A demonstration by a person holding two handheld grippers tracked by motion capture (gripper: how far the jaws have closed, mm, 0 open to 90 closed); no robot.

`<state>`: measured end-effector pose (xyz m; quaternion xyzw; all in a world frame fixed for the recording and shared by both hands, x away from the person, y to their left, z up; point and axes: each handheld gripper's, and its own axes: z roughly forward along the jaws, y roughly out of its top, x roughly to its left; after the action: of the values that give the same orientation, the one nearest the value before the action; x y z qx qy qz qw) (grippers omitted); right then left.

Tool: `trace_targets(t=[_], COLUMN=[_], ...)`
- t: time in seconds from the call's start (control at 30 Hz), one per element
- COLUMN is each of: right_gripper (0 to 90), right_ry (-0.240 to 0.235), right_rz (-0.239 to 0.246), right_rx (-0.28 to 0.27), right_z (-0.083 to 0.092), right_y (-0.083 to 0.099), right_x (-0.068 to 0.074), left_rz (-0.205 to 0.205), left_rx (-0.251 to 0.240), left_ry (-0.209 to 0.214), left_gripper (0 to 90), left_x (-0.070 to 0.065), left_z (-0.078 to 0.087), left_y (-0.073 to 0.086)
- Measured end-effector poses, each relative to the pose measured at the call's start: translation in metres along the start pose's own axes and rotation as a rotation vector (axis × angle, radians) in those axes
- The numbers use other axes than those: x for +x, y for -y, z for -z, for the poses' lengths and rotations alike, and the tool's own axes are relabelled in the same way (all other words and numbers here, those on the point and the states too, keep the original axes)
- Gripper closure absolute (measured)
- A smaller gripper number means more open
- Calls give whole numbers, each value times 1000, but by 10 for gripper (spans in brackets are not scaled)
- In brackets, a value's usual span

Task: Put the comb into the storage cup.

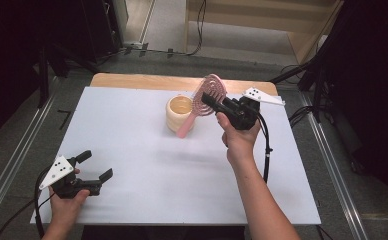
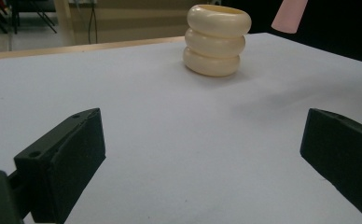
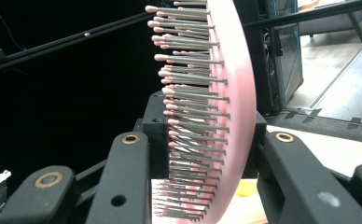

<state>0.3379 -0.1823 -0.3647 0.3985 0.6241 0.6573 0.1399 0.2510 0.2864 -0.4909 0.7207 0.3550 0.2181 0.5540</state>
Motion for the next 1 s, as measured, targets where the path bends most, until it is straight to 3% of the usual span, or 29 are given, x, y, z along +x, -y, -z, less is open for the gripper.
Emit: trace_targets(t=[1.0], right_gripper=[637], right_ry=[14], right_rz=[-8], right_rx=[-16], right_z=[-17], right_y=[-21], right_x=[-12], left_rz=[-2], left_rx=[-1], left_ry=[-1], left_gripper=[2], left_x=[-1], left_z=[0], left_y=[0])
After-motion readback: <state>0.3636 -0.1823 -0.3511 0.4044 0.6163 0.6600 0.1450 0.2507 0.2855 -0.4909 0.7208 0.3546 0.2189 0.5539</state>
